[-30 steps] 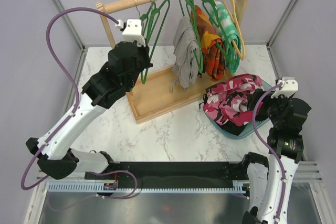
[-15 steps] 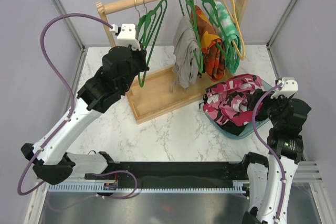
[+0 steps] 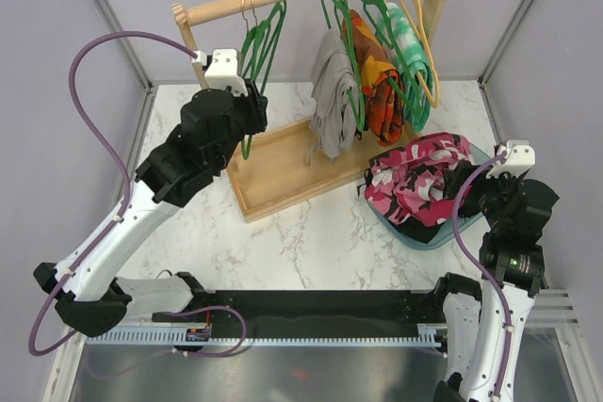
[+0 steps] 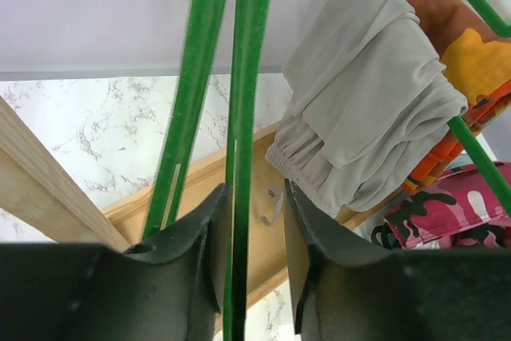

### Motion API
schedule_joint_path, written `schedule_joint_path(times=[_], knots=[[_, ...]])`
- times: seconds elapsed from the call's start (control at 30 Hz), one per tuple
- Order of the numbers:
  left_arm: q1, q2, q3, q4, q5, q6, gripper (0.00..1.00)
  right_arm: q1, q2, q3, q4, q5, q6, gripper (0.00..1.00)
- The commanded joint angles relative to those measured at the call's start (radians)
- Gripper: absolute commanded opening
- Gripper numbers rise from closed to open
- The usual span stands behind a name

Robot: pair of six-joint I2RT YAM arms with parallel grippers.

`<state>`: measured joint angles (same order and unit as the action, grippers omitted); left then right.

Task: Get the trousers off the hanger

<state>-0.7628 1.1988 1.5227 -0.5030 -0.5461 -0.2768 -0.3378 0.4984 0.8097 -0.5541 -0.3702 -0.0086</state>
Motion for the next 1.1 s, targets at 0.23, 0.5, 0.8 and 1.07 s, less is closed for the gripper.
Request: schedule_joint_path(times=[0.23,0.5,0.8,1.07], knots=[[0.005,-0.103,0.008,-0.003,0.118,-0.081,0.69,-0.003,-0.015,0.019,0.019,-0.021,-0.019,0.98],[0.003,-0.188,0.025,-0.012,0.198,-0.107,0.84,-0.003,-0.018,0.019,0.014,-0.030,-0.047,0.98],[0.003,-0.246,0.056,-0.028,0.265,-0.102,0.89,-0.003,-0.011,0.008,0.011,-0.047,-0.059,0.98],[0.003,-0.199,0.117,-0.031,0.434,-0.107,0.96,-0.003,-0.008,-0.018,0.014,-0.053,-0.064,0.98]])
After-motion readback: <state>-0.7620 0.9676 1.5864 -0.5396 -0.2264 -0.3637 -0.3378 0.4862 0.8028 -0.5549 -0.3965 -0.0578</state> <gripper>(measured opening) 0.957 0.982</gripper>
